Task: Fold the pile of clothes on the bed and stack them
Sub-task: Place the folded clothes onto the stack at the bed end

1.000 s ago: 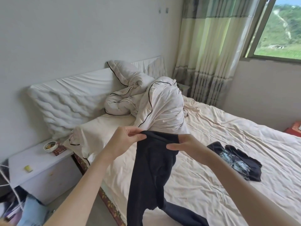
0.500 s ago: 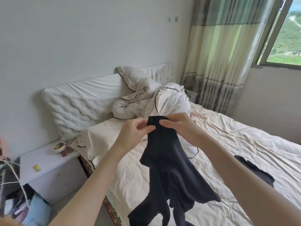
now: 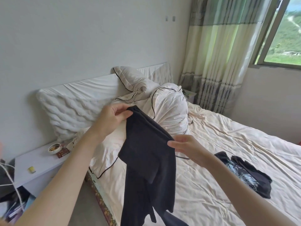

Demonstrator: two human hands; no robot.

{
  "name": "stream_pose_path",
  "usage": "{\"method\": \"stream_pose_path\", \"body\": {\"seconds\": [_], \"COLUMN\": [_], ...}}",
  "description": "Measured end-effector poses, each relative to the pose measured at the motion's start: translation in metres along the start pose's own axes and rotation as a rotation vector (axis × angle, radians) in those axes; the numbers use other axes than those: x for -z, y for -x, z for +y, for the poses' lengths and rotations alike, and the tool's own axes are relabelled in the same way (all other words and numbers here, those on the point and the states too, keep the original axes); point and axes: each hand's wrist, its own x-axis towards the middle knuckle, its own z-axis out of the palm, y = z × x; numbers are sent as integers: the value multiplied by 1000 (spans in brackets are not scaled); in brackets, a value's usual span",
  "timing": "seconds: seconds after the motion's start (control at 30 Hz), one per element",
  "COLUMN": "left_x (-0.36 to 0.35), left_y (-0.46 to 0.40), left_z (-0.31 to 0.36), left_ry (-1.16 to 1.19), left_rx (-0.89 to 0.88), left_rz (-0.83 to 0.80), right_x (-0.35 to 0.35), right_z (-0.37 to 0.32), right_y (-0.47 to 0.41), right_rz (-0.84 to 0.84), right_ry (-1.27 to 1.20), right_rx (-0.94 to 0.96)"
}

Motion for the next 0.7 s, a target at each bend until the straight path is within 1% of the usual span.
{"method": "stream_pose_path", "body": {"seconds": [0.07,0.17,0.23,0.3,0.37,0.4,0.5,0.6,0.7], "left_x": [6,7,0,-15,-32,-39,-51,-51,-45], "left_y": [0,3,4,6,8,9,9,6,-6], "left_z": [-8,-26,-31,-33,-34,-35,-37,-33,-21], "left_ry": [-69,-259,-254,-240,-259,-256,-188,-196,-213], "left_rx": [51,155,197,190,174,164,139,104,35], "left_rz": [-1,-73,-105,-186,-278,-296,-270,-248,-186], "right_x": [7,10,7,1,-5,-6,-3,2,1], "right_z": [-8,-23,-28,-30,-31,-32,-32,-27,-21], "right_y": [-4,-12,-17,-23,-26,-27,-25,-23,-17], "right_rz": [36,44,67,42,-4,-20,-35,-35,-52], "right_ry": [-26,-5,95,174,185,180,173,175,59], "right_rx": [21,74,90,101,107,111,93,62,42]}}
